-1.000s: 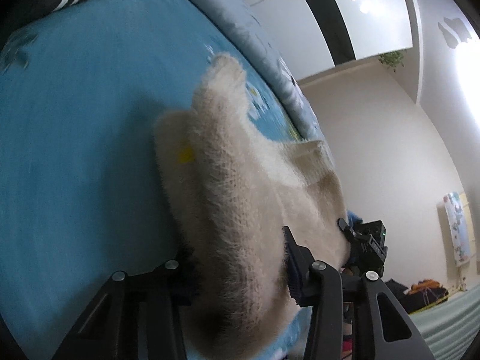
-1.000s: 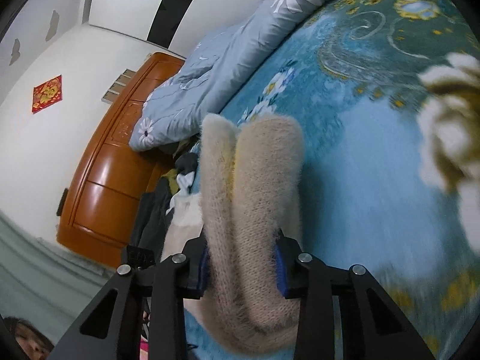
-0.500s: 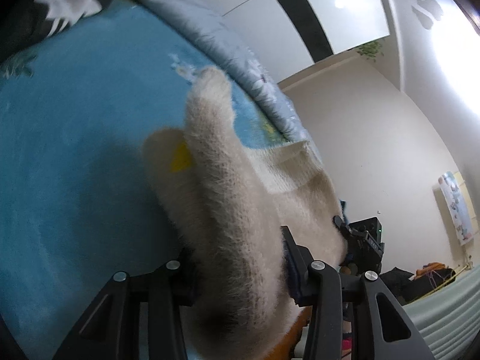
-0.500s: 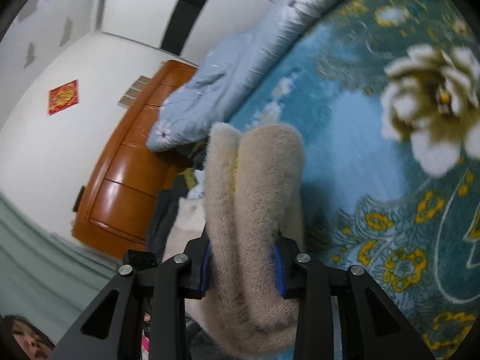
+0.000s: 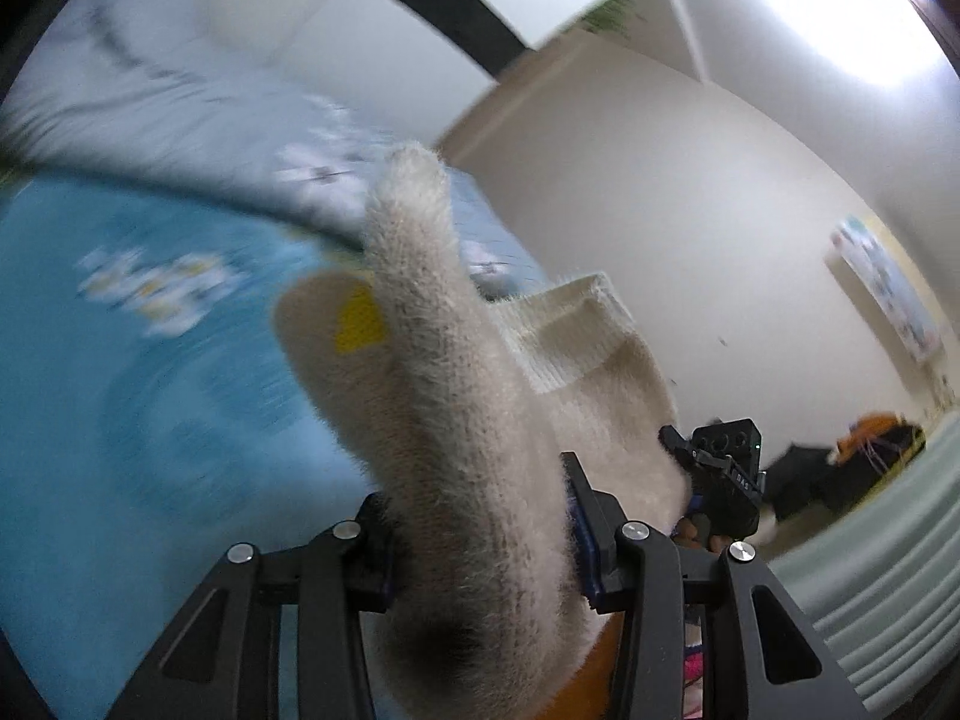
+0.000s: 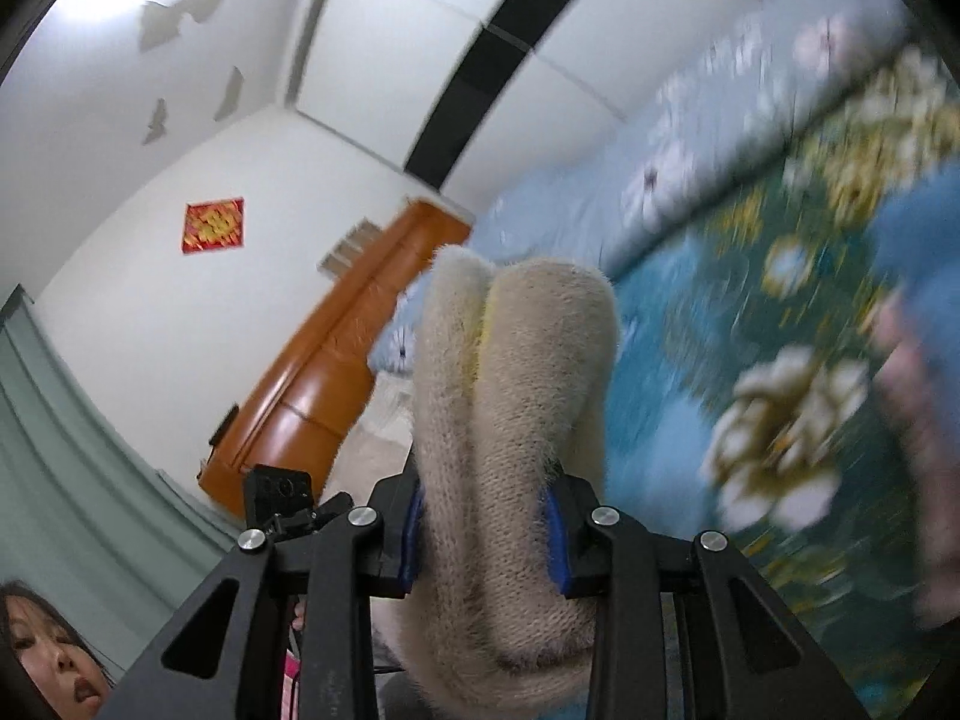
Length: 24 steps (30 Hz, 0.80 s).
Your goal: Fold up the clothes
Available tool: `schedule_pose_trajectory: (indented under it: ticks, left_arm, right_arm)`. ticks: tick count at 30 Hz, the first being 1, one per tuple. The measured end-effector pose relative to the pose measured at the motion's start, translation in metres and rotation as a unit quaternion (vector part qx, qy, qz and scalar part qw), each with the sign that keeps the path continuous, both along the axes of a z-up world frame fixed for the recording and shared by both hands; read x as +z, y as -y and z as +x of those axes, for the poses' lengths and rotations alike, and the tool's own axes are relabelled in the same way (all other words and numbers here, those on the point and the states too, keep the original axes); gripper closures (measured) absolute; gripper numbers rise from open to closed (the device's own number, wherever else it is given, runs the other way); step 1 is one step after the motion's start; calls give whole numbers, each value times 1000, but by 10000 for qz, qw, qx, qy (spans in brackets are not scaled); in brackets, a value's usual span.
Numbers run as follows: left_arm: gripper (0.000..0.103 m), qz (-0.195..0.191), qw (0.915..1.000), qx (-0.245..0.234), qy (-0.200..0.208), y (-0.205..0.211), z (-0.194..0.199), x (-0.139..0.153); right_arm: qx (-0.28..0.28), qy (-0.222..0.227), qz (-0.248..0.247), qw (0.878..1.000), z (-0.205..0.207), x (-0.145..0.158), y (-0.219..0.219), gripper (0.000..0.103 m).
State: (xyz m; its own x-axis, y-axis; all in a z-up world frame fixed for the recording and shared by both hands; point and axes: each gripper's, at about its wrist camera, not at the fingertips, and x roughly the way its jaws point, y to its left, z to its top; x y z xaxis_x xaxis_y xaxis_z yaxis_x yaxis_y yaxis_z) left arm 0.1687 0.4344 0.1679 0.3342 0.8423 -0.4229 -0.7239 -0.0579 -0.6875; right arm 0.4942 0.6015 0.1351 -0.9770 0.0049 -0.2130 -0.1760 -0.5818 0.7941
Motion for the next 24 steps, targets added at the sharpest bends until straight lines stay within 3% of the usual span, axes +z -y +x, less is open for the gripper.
schedule_pose_trajectory:
  ticks: [6,10,14,19,24]
  left_arm:
    - [57,17,9969,-722,-327,-114,76,26]
    - [58,-96,9945,-1032,-141,-180,110,19]
    - [58,69,9912,-1311,-180,-205,162,5]
    - [58,-11,9900,-1400,-148,-232,201,-28]
    - [56,-507,9909,-1246,-58,-241,212,-72]
  right_arm:
    - [-747,26,224,9970,103,35,-54,69]
    - [-1265,99,111,9919,168,37,-90,69]
    - [-1779,185,55,9839,219,31,-114,69]
    - [-2289,158,-258,9730,263,5,-140,69]
    - [-2704,178,-838,9589,284,-47,-157,69]
